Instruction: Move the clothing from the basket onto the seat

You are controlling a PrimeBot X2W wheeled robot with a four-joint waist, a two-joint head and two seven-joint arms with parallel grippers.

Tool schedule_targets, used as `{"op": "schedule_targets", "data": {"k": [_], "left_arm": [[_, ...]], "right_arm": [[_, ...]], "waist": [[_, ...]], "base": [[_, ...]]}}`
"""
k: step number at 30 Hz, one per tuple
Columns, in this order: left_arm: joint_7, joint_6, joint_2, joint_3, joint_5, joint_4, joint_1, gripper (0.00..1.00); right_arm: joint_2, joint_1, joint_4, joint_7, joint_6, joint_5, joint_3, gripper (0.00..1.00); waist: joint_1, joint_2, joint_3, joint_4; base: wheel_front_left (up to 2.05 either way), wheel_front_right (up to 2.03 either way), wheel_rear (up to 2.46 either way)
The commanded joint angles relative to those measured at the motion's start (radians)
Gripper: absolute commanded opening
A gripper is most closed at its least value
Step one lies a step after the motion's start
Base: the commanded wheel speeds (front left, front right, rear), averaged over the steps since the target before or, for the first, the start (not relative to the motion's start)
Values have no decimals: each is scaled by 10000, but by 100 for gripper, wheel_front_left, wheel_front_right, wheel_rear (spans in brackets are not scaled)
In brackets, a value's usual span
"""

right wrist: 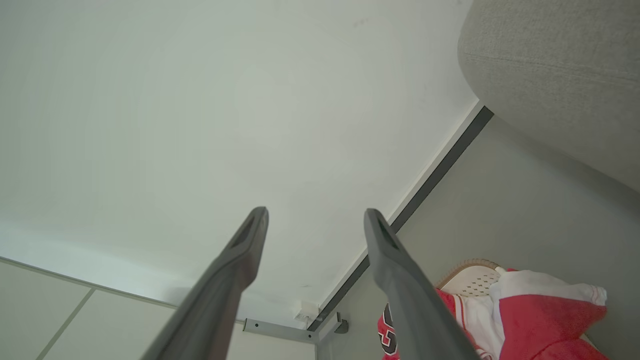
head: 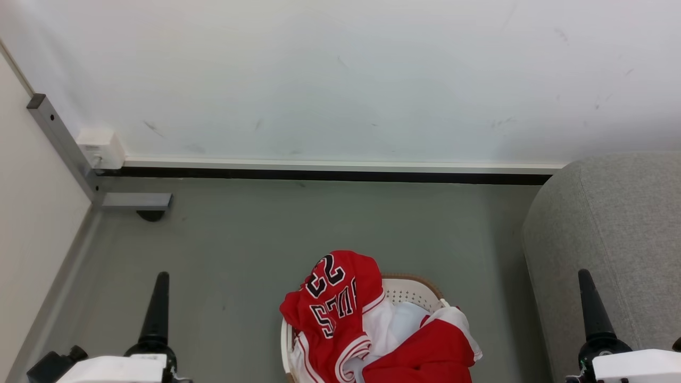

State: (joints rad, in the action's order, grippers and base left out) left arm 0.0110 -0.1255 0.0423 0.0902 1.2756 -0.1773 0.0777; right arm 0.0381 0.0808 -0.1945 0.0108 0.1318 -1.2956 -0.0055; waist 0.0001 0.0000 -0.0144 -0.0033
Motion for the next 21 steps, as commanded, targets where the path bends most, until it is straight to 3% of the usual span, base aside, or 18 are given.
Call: {"op": "schedule_targets", "data": {"k": [1, 21], "left_arm": [[95, -29, 78, 41, -424, 213, 247, 100], [802, 89, 260, -221, -5363, 365, 58, 100]], "right_arm": [[117, 304, 188, 97, -5, 372, 48, 100], [126, 343, -130, 802, -8, 4758, 540, 100]], "waist": [[0, 0, -1, -3], [0, 0, 85, -34]], "base": [[0, 0, 0], [0, 0, 0]]}}
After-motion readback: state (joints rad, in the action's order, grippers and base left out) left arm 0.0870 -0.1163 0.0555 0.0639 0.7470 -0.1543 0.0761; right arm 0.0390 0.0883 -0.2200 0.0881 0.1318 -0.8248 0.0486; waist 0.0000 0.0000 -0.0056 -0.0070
